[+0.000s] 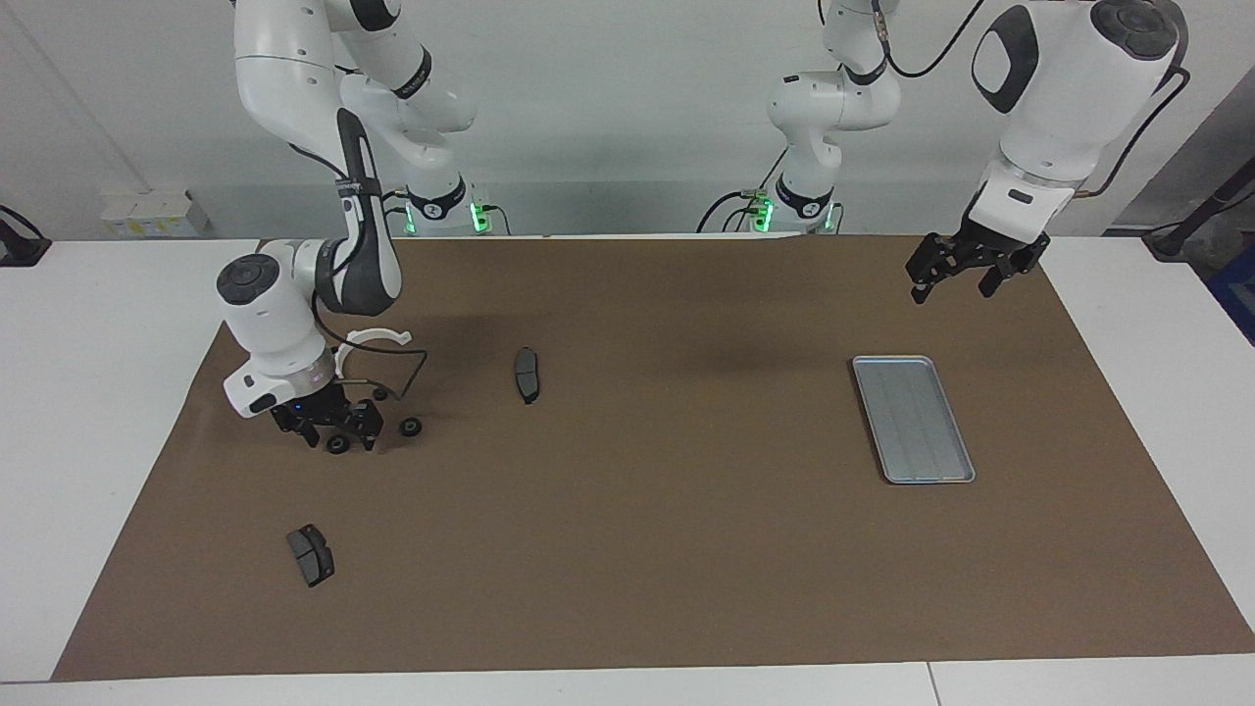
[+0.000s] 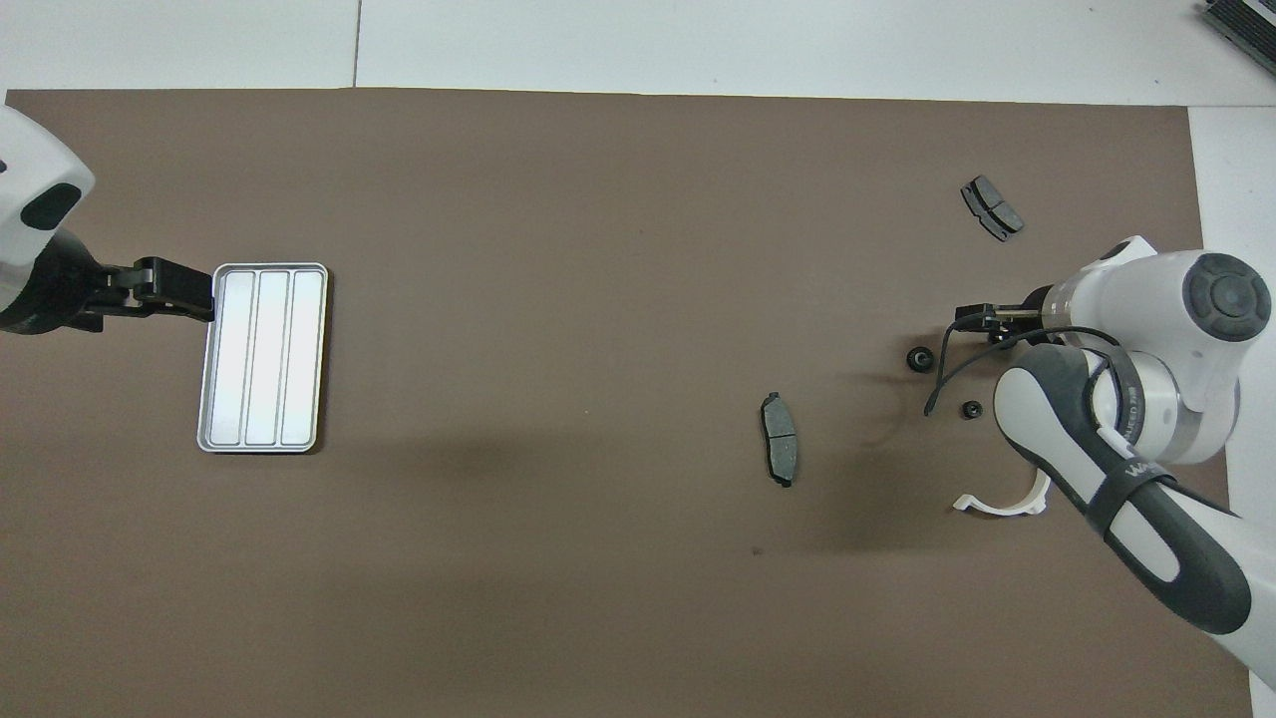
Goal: Pick bearing gear from pile to tray
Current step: 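Reach the right gripper down and grasp the nearer black bearing gear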
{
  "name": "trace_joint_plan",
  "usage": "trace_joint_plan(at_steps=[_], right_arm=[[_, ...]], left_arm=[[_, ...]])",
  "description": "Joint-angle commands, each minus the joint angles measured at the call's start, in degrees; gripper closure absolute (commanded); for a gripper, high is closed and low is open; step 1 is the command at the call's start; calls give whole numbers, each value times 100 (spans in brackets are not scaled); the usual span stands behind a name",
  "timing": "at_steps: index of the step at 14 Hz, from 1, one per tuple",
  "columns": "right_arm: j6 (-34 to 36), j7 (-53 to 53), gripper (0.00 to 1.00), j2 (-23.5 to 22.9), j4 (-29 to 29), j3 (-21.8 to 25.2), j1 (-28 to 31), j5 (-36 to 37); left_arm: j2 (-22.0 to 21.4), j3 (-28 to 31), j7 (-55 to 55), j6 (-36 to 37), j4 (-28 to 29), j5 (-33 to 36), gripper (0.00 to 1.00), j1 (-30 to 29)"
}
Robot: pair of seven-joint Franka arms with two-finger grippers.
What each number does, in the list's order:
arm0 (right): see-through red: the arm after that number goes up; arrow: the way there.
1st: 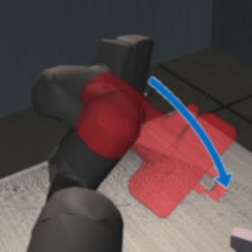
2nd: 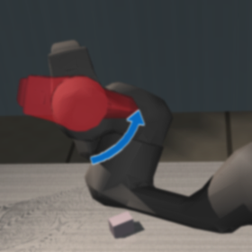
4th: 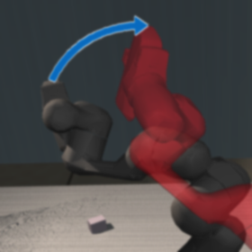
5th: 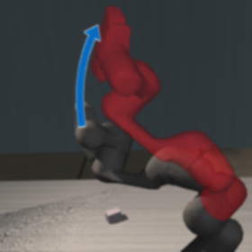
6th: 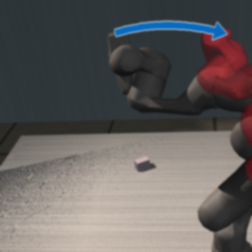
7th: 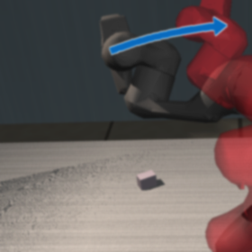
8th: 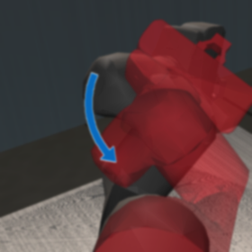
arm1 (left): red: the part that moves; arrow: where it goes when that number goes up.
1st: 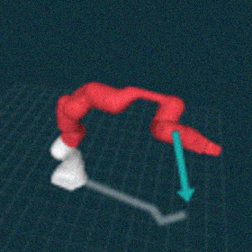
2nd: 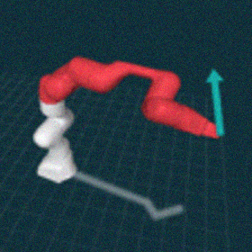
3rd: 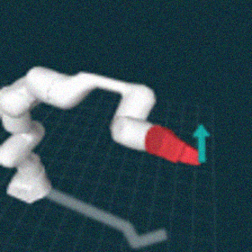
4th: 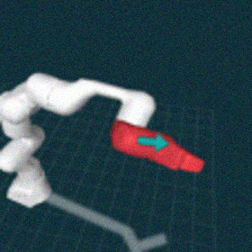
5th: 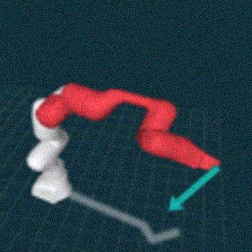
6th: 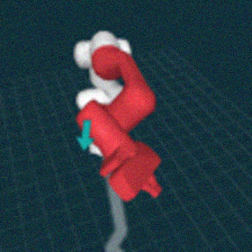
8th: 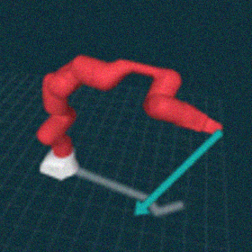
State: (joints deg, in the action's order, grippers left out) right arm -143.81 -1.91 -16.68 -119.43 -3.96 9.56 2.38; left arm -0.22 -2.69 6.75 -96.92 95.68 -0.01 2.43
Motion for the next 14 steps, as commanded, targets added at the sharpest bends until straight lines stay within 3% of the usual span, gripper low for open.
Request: trace_joint_plan(at_steps=[1,3,5,11,14], right_arm=[[-191,269,18,-2,-133,-61,152,-79],[-340,340,18,-2,-220,-61,178,-79],[-341,358,28,-2,-221,-61,196,-79],[-271,446,100,42,-177,-69,152,-71],[-174,402,100,147,-55,-87,81,-71]], left_arm=[[-145,-29,-15,24,152,98,0,-58],[-153,-29,-15,24,152,98,0,-58],[-153,-29,-15,24,152,98,0,-58],[-145,-29,-15,24,152,98,0,-58],[-145,-29,-15,24,152,89,0,-58]])
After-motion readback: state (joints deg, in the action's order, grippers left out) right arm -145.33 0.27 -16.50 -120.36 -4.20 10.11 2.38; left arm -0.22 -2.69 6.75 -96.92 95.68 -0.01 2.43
